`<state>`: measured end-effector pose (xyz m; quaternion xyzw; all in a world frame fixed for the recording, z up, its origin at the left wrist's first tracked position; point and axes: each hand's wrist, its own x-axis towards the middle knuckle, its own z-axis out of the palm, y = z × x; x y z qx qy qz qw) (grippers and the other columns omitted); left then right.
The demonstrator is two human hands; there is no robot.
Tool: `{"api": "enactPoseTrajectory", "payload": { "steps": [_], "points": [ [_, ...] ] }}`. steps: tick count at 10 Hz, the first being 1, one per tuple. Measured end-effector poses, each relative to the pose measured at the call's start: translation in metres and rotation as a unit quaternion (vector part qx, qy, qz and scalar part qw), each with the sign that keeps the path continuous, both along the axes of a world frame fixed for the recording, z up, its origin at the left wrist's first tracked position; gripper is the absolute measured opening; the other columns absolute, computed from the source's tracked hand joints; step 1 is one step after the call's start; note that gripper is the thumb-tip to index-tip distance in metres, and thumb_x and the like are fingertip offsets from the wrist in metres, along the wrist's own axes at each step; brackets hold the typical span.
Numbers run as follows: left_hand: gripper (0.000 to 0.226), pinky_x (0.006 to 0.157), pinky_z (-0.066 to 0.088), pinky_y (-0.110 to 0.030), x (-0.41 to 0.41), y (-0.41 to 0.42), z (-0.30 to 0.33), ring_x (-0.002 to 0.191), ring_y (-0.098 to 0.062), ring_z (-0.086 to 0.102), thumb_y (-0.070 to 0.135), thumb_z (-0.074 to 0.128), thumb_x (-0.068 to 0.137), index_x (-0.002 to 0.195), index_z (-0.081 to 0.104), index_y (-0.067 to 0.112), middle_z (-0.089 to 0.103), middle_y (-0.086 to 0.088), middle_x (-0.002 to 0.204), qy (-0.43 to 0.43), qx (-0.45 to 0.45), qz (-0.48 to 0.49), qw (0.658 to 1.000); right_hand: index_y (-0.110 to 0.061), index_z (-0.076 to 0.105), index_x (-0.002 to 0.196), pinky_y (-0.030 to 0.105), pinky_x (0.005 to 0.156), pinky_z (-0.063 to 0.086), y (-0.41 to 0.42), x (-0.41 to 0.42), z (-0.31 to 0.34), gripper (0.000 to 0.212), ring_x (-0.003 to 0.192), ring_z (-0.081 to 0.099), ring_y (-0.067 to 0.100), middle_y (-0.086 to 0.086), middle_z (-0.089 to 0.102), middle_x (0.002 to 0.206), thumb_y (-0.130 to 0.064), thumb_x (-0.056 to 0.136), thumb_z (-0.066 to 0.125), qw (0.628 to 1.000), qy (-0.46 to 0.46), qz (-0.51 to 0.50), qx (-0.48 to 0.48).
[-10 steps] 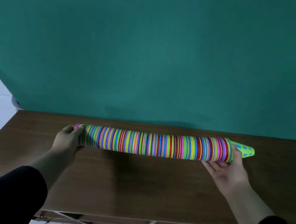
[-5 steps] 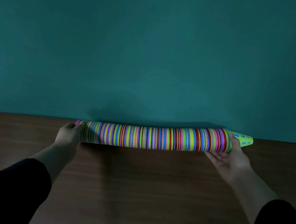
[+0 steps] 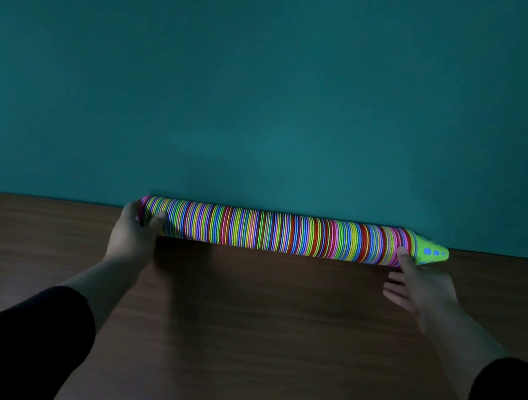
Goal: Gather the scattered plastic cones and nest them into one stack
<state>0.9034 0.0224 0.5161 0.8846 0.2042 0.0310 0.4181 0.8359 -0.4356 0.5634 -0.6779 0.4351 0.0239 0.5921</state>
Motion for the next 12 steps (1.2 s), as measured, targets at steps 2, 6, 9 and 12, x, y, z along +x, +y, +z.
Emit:
{"api": "enactPoseTrajectory", "payload": {
  "steps": [2, 6, 9, 12],
  "points": [
    [0.109, 0.115, 0.032, -0.048, -0.026, -0.025, 0.015, 0.142, -0.035, 0.029, 0.046, 0.085, 0.071, 0.155, 0.02, 0.021, 0.018, -0.013, 0.157, -0.003, 0.093, -0.067, 0.993, -0.013, 0.054, 0.099, 0.046, 0.079, 0.052, -0.004, -0.006, 0.002, 0.067, 0.096, 0.057, 0.037, 0.015, 0.058, 0.103, -0.075, 0.076, 0.06, 0.884, 0.052, 0.163, -0.435],
    [0.112, 0.114, 0.021, -0.061, -0.029, -0.037, 0.022, 0.149, -0.034, 0.015, 0.075, 0.066, 0.07, 0.155, 0.015, 0.023, 0.005, -0.012, 0.164, 0.028, 0.272, -0.063, 0.96, -0.019, 0.046, 0.107, 0.05, 0.081, 0.05, 0.015, -0.008, -0.006, 0.071, 0.108, 0.05, 0.037, 0.014, 0.048, 0.113, -0.074, 0.068, 0.067, 0.802, 0.056, 0.204, -0.559],
    [0.072, 0.114, 0.024, -0.057, -0.058, -0.117, 0.014, 0.145, -0.033, 0.027, 0.053, 0.058, 0.088, 0.151, 0.034, 0.028, 0.026, -0.011, 0.16, -0.157, 0.44, -0.373, 0.802, -0.023, 0.056, 0.133, 0.05, 0.102, 0.037, 0.074, -0.004, -0.011, 0.052, 0.125, 0.046, 0.031, 0.007, 0.048, 0.141, -0.047, 0.088, 0.063, 0.614, -0.178, 0.419, -0.645],
    [0.063, 0.113, 0.032, -0.05, -0.082, -0.124, 0.044, 0.144, -0.029, 0.032, 0.048, 0.048, 0.095, 0.151, 0.034, 0.024, 0.03, -0.008, 0.158, -0.126, 0.398, -0.365, 0.832, -0.024, 0.05, 0.139, 0.046, 0.109, 0.037, 0.089, -0.034, 0.007, 0.048, 0.138, 0.037, 0.021, -0.002, 0.04, 0.15, -0.041, 0.095, 0.054, 0.668, -0.168, 0.446, -0.572]
  ]
}}
